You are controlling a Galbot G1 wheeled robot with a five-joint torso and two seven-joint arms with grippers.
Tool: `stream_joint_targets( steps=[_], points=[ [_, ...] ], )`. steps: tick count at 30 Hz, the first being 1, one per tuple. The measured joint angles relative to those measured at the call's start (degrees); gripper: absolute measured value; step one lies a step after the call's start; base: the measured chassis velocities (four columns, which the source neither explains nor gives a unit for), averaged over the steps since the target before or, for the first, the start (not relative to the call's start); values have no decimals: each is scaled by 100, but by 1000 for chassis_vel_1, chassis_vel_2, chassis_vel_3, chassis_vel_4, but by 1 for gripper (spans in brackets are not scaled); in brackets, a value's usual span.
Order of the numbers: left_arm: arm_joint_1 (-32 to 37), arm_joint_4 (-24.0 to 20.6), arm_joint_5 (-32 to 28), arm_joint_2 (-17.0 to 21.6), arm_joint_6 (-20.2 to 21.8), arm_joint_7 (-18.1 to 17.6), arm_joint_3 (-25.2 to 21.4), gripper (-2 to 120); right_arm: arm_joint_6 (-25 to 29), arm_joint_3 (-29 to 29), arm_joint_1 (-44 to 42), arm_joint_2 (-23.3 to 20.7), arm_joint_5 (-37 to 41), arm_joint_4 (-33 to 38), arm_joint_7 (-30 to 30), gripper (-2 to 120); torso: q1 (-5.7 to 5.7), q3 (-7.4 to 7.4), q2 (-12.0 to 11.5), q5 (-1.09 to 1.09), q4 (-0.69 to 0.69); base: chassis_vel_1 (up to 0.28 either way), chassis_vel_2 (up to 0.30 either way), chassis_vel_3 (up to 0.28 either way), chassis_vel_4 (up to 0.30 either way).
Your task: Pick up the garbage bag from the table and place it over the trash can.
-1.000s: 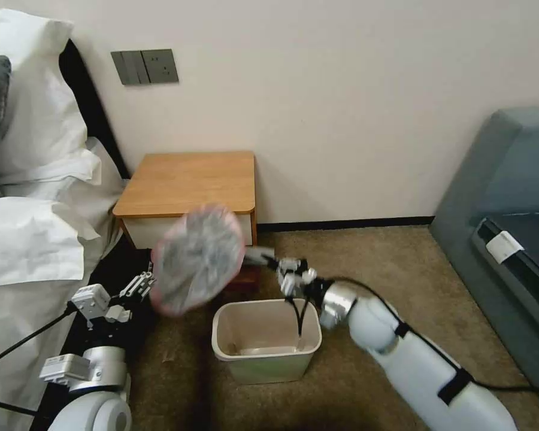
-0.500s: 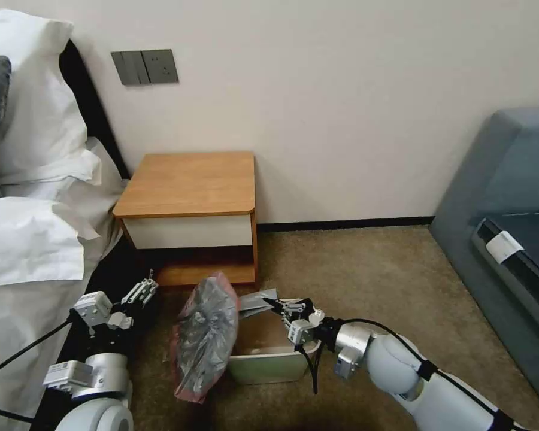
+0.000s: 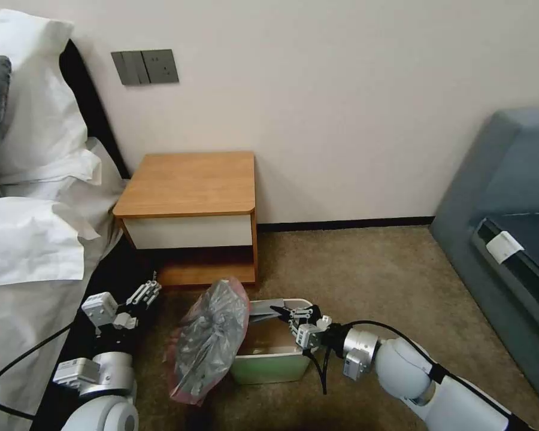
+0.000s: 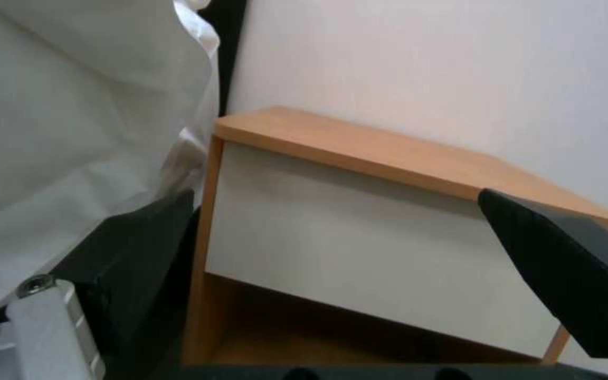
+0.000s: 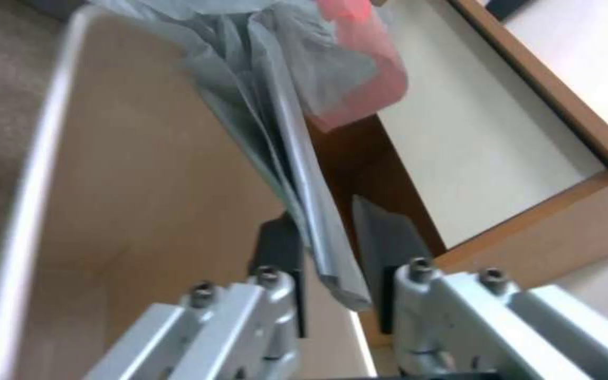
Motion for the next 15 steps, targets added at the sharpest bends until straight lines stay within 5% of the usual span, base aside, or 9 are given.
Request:
stream_joint_targets(
  steps=[15],
  points=[
    [-270,249,-20,56,84,-15,51,100,124,917,-459,-1115,834,607,-223,75,0,0,0,-1,-1,0,0,0,0]
  ],
)
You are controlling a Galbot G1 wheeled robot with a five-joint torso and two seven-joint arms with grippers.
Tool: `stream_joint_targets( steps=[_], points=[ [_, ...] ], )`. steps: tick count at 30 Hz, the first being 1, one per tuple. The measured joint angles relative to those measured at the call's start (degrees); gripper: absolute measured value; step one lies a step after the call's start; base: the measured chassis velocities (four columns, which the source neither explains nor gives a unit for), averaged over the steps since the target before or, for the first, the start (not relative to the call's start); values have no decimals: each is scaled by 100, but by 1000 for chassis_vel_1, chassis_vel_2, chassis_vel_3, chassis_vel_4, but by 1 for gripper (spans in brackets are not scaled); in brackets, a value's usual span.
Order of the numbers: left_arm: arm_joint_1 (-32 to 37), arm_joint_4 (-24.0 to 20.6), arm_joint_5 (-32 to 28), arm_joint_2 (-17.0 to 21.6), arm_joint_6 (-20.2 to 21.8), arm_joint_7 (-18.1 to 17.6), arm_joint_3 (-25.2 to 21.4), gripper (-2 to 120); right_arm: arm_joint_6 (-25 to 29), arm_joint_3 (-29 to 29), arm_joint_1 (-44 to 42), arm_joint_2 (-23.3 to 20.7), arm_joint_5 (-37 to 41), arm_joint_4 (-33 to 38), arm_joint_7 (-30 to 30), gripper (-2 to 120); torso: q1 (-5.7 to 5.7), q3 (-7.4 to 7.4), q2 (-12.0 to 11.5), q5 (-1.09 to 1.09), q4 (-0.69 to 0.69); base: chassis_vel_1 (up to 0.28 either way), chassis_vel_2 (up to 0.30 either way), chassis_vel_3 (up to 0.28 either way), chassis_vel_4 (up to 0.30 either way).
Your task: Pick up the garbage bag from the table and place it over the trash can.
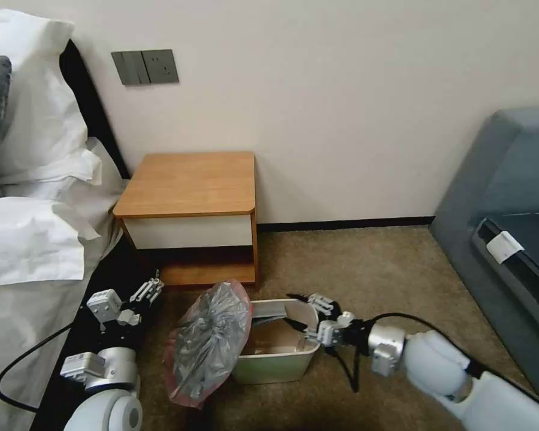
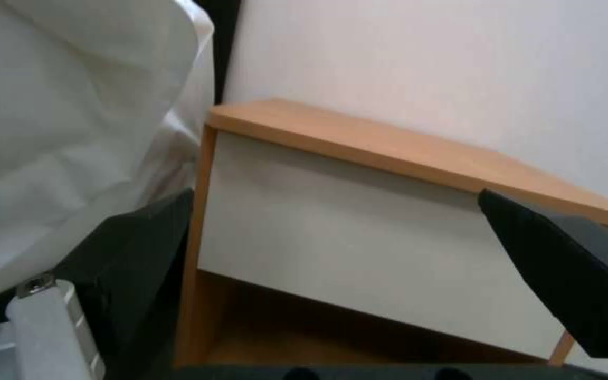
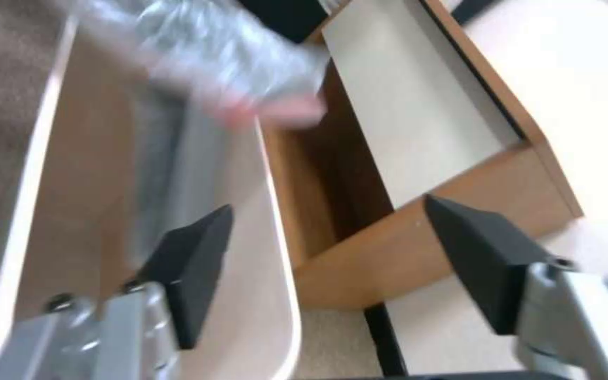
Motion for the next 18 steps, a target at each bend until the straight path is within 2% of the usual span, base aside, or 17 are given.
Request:
stream_joint_targets(
  steps=[5,10,12,15,17,18],
  points=[
    [-25,37,-156,135,192,-75,9,100,39,456,-145,-246,365,179,12,96,1,0,0,1,1,0,0,0,0],
    [41,132,-156,223,198,-77,54,100,36,750,-238,-199,539,301,8,100,1,0,0,0,1,0,0,0,0],
    [94,141,-177,264,237,-67,87,100,32,885,-279,-48,596,316,14,100,1,0,0,0,1,0,0,0,0],
    [189,-51,-431,320,456,-22,146,100,51,964,-308,152,600,275,24,100,1,0,0,-2,1,0,0,0,0],
    [322,-410,-794,406,866,-8,203,99,82,1000,-335,352,596,198,38,100,1,0,0,2,2,0,0,0,0],
    [444,-840,-1235,516,1442,-2,281,98,137,1006,-355,534,572,111,45,100,1,0,0,2,2,0,0,0,0]
  ],
)
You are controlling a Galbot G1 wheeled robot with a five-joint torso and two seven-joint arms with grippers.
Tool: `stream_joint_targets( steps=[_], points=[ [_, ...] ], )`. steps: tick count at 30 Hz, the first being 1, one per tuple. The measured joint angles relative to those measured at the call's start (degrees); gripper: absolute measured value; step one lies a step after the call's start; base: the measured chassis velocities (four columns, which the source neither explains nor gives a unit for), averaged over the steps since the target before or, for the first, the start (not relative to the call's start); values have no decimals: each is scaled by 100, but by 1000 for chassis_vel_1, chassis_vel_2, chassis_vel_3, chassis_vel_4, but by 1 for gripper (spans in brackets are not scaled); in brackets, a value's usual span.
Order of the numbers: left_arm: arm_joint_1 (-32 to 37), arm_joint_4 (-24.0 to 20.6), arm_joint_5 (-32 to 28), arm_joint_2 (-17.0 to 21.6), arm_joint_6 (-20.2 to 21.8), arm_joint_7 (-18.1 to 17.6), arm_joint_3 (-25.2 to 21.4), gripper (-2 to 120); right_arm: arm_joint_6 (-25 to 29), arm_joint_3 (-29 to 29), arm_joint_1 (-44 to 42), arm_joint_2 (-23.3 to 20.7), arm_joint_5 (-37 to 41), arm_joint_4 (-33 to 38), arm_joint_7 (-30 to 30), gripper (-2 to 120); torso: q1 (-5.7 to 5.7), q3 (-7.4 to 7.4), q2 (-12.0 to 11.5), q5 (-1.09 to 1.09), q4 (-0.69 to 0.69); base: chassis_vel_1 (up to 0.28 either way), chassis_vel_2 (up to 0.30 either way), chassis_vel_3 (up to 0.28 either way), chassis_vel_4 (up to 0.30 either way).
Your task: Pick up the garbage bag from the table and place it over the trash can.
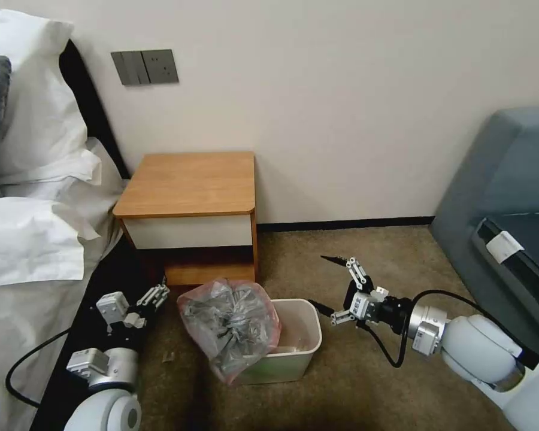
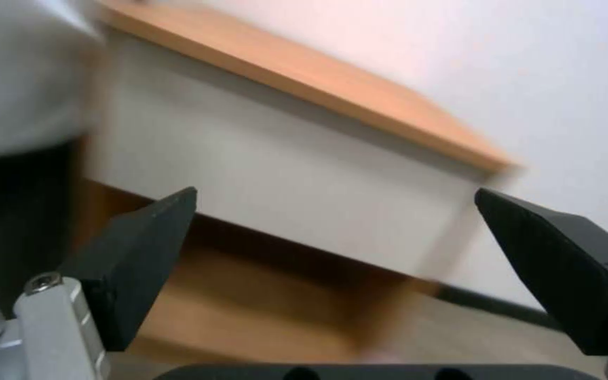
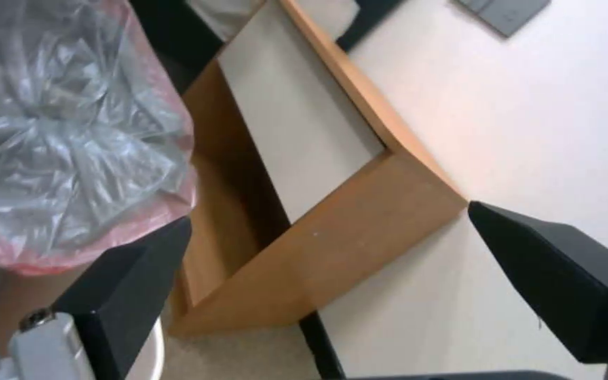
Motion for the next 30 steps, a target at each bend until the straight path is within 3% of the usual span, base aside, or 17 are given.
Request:
stream_joint_targets(
  steps=[1,2,4,8,9,18,27,30],
  points=[
    [41,-240,-298,73,366,21,47,98,37,0,-10,110,-22,-55,2,100,0,0,0,-1,0,0,0,0,0],
    [41,-240,-298,73,366,21,47,98,37,0,-10,110,-22,-55,2,100,0,0,0,-1,0,0,0,0,0],
    [44,-639,-975,208,1187,39,178,98,114,-34,-25,327,-64,-160,8,100,0,0,0,0,-1,0,0,0,0],
    [7,-727,-1480,240,1782,-13,291,99,181,-61,-40,527,-103,-250,24,100,0,0,0,-1,-1,0,0,0,0],
    [8,-547,-1550,171,2121,-72,402,99,282,-67,-92,677,-145,-300,25,100,0,0,0,-2,-1,0,0,0,0],
    [-57,306,-999,-102,2087,-182,550,98,415,-90,-191,740,-148,-282,-45,100,0,0,0,-2,-1,0,0,0,0],
    [-128,603,-414,-195,1984,-207,554,97,474,-99,-259,767,-160,-286,-43,100,0,0,0,-2,-1,0,0,0,0],
    [-125,683,12,-213,1821,-34,563,97,499,-98,-270,757,-154,-286,-18,100,0,0,0,-1,-1,0,0,0,0]
  ],
)
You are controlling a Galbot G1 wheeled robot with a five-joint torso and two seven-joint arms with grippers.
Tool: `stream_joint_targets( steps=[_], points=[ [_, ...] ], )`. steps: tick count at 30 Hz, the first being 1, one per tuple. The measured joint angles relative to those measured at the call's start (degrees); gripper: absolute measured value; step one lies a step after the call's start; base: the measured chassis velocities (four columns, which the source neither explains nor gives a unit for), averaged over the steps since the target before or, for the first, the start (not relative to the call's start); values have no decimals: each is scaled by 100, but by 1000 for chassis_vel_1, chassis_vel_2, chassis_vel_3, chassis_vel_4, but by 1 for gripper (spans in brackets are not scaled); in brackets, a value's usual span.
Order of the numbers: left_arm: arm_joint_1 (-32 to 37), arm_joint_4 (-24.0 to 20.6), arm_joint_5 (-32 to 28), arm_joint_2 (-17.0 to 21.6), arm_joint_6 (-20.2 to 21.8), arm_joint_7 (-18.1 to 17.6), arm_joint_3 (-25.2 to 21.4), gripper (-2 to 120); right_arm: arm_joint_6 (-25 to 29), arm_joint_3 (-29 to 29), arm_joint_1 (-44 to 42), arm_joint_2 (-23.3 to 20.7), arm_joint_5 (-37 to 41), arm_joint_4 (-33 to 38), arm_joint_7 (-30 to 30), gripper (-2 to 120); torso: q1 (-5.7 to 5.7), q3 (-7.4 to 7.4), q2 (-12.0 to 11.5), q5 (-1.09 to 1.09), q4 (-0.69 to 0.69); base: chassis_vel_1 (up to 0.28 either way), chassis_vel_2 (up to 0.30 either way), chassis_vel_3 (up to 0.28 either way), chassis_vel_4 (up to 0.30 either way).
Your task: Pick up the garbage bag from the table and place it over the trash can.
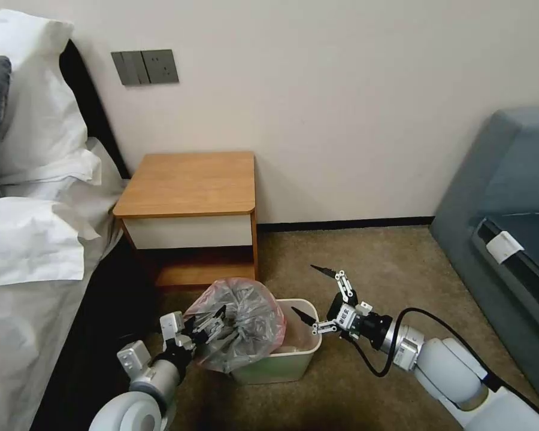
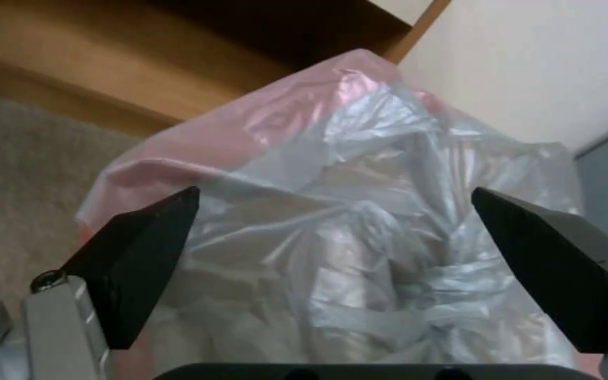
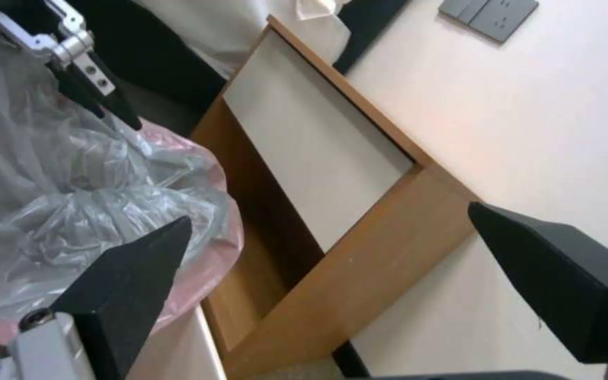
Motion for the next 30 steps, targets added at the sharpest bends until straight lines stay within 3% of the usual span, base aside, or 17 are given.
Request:
stream_joint_targets(
  steps=[5,8,12,20,30],
  points=[
    [-6,32,239,0,28,67,27,98,4,-2,3,-2,12,0,19,100,0,0,0,0,0,0,0,0,0],
    [-77,53,731,-25,352,72,94,95,26,-26,16,8,19,-5,51,100,0,0,0,0,0,0,0,0,0],
    [-177,70,955,-67,575,-3,126,95,45,-29,5,11,20,-5,58,100,0,0,0,0,0,0,0,0,0],
    [-331,177,989,-147,1024,-2,117,100,88,-6,-69,10,22,37,65,100,0,0,0,0,0,0,0,0,0],
    [-438,339,1016,-180,1043,2,66,95,106,23,-136,19,17,100,70,100,0,0,0,-1,0,0,0,0,0]
  ],
)
